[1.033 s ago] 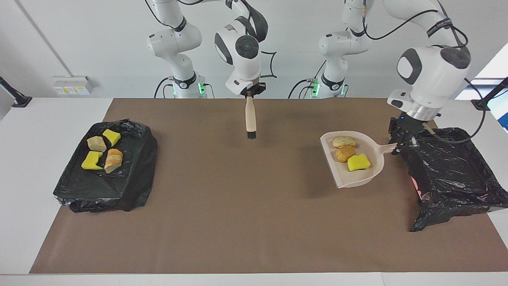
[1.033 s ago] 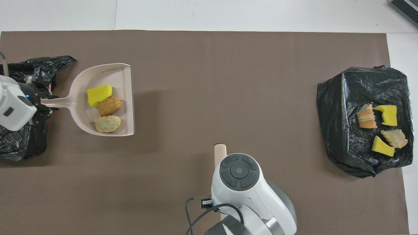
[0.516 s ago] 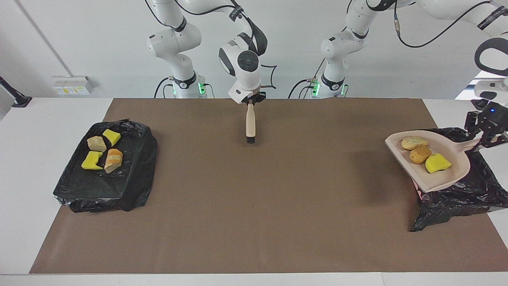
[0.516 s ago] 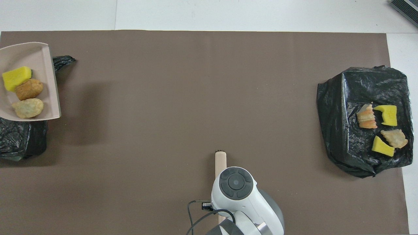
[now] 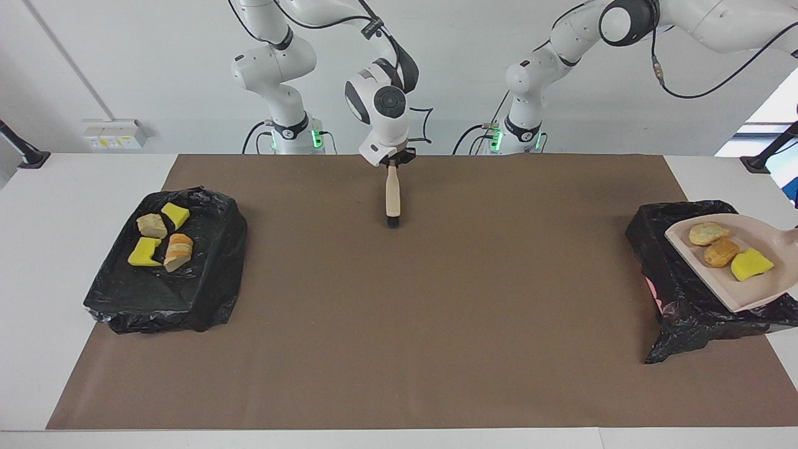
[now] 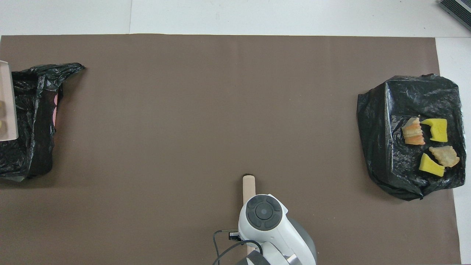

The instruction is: Sweep and dump trash in bin

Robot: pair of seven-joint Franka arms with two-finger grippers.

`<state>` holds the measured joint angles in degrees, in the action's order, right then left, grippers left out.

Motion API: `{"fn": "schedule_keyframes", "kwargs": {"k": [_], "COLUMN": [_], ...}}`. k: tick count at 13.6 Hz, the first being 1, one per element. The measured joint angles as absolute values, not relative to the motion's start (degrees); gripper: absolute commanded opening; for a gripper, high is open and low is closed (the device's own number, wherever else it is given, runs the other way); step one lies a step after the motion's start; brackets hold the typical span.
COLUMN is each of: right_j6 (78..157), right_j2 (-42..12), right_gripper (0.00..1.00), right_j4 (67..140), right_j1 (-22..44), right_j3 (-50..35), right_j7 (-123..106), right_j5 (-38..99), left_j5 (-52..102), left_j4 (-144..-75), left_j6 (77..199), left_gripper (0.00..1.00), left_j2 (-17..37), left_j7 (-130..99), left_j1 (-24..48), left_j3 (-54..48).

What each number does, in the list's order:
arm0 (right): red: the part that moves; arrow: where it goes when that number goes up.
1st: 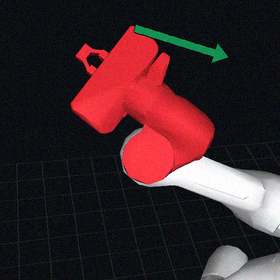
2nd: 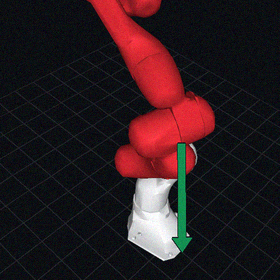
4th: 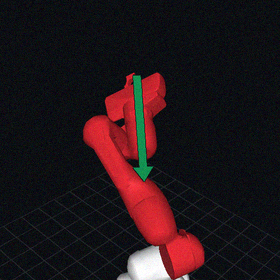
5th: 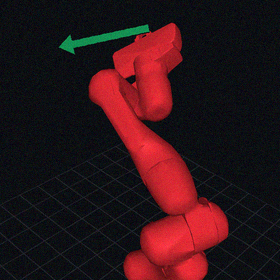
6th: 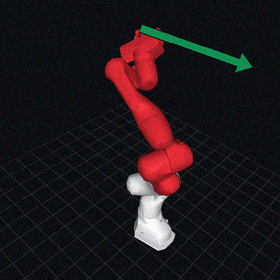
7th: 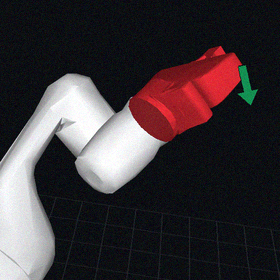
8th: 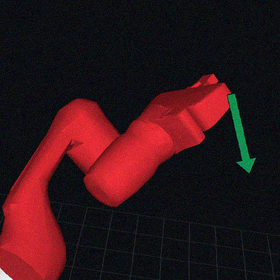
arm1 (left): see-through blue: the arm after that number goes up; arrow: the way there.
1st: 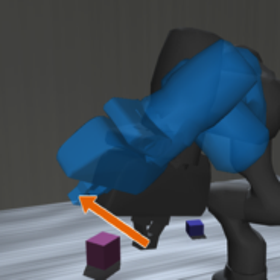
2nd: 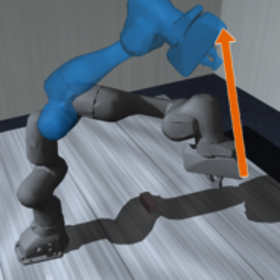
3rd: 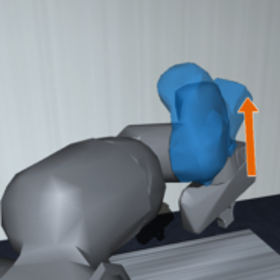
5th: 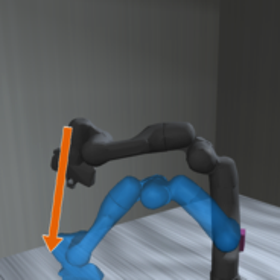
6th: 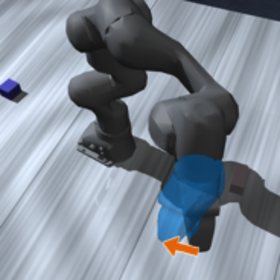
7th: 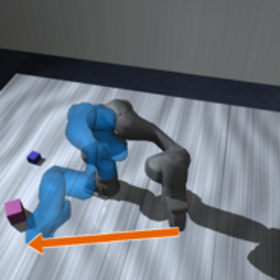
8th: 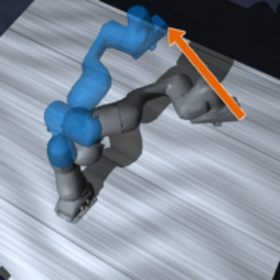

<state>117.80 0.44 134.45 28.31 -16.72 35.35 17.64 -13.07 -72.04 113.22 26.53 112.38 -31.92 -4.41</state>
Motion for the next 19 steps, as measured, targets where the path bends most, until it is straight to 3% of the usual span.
{"fn": "schedule_keyframes", "kwargs": {"k": [1,2,8,19], "right_j6": [118.26,118.46,120.44,118.90], "right_j2": [0.30,0.27,-0.32,-0.60], "right_gripper": [0.77,1.00,1.00,1.00], "right_j4": [134.41,134.42,130.59,117.24], "right_j1": [28.31,28.31,27.15,8.15], "right_j3": [-16.72,-16.72,-15.96,-15.11], "right_j7": [35.35,35.34,35.28,33.09], "right_j5": [17.64,17.64,16.03,-3.54], "left_j5": [-17.32,-20.71,-37.93,-61.12], "left_j4": [-71.64,-71.45,-71.15,-78.17], "left_j6": [114.04,114.33,114.95,109.81], "left_gripper": [0.00,0.00,0.00,0.00], "left_j2": [26.69,26.68,26.42,20.78], "left_j7": [112.38,112.38,107.57,91.31], "left_j1": [-31.90,-31.83,-30.94,-23.37], "left_j3": [-4.47,-4.61,-5.05,-5.14]}}
